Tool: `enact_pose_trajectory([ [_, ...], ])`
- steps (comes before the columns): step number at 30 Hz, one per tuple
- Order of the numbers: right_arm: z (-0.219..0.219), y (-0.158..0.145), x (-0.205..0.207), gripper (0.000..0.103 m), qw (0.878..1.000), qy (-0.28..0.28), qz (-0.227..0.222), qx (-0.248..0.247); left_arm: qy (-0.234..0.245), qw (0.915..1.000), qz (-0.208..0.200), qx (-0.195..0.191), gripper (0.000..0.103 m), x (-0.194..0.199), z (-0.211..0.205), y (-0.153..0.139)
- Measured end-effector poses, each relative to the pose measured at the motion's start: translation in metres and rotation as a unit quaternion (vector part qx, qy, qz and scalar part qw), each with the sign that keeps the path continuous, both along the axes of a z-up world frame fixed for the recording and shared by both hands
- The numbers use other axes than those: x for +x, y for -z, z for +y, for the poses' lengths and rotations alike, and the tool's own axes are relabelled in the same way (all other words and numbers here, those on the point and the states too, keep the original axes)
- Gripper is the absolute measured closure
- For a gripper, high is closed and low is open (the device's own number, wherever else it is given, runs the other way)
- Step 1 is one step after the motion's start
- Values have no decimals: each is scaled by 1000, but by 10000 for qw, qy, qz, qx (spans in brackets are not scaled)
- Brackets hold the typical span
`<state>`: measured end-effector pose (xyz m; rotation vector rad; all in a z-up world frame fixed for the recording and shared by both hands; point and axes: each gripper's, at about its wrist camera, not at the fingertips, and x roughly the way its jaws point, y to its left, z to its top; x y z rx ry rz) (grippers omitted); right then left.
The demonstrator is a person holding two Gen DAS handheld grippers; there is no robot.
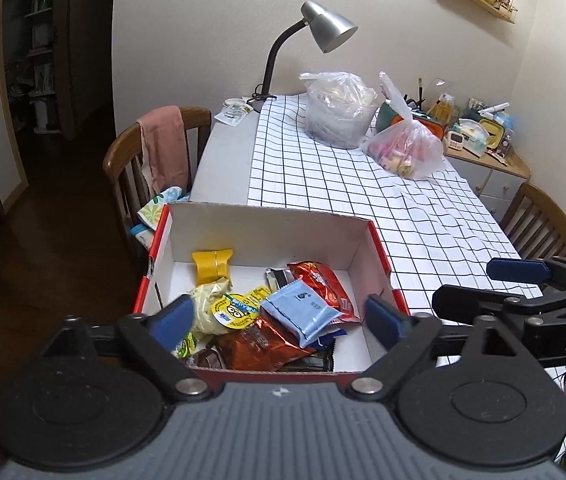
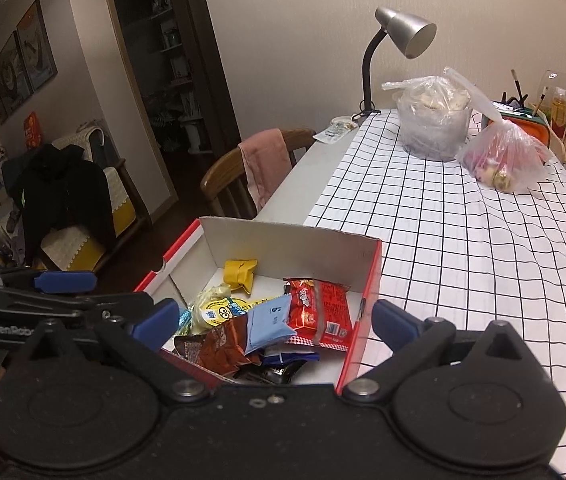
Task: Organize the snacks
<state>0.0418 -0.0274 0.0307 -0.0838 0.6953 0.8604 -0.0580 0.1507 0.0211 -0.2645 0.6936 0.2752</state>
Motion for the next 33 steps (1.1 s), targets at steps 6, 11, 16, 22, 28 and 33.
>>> enact_pose_trajectory([
  [6, -10, 1, -6, 0, 10000, 44, -37, 78, -73, 10000, -44, -43, 1, -7, -5, 1],
  [11, -16, 4, -11, 0, 9999, 70, -87, 121, -161, 9998, -56, 74, 1, -12, -9, 0],
  [16, -17, 8, -12, 0, 9999, 118, -53, 114, -237, 9993, -110, 254, 1, -15, -14, -2],
  [22, -17, 10, -12, 0, 9998, 137, 9, 144, -240, 9990, -111, 352, 1, -14, -16, -4],
  [28, -17, 10, -10, 0, 9997, 158, 23, 175, -242, 9993, -94, 276, 1, -14, -15, -3],
  [33, -15, 11, -9, 0, 9997, 161, 67, 157, -251, 9993, -43, 284, 1, -12, -14, -2],
])
